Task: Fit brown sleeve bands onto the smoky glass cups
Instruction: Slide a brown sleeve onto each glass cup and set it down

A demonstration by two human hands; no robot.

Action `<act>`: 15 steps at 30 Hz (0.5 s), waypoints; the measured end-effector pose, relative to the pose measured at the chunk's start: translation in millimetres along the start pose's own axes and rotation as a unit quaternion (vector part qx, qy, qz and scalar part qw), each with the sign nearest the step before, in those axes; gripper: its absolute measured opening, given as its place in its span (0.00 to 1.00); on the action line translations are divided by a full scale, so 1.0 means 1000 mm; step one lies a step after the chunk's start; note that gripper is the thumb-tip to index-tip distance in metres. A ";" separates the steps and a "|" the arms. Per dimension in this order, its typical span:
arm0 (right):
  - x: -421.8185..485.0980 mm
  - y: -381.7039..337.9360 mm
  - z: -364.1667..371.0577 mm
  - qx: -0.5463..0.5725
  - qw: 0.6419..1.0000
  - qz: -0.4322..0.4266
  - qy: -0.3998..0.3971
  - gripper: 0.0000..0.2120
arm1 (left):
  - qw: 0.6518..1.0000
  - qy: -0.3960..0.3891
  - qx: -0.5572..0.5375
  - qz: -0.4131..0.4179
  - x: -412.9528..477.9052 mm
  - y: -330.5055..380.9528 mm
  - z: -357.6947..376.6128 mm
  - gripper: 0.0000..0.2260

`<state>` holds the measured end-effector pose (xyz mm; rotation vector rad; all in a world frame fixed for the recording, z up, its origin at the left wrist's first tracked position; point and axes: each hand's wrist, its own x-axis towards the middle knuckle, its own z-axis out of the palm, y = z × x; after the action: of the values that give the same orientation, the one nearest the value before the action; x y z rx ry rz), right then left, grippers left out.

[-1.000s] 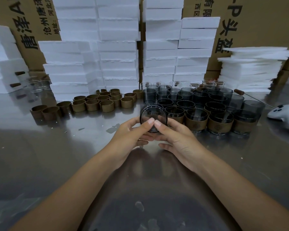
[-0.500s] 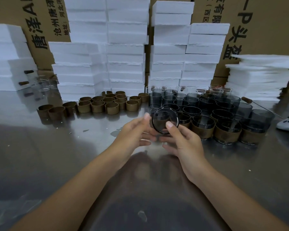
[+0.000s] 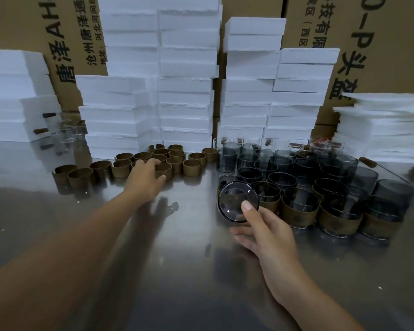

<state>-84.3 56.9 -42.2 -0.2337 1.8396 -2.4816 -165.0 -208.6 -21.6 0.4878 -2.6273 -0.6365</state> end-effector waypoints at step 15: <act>0.000 -0.002 0.002 0.005 1.000 0.000 0.003 0.18 | 0.991 0.061 -0.054 0.107 -0.020 0.034 -0.007 0.09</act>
<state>-83.4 55.7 -40.2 -0.2266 1.8295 -2.4926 -152.6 -174.4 -4.6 0.2012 -2.4712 -0.6533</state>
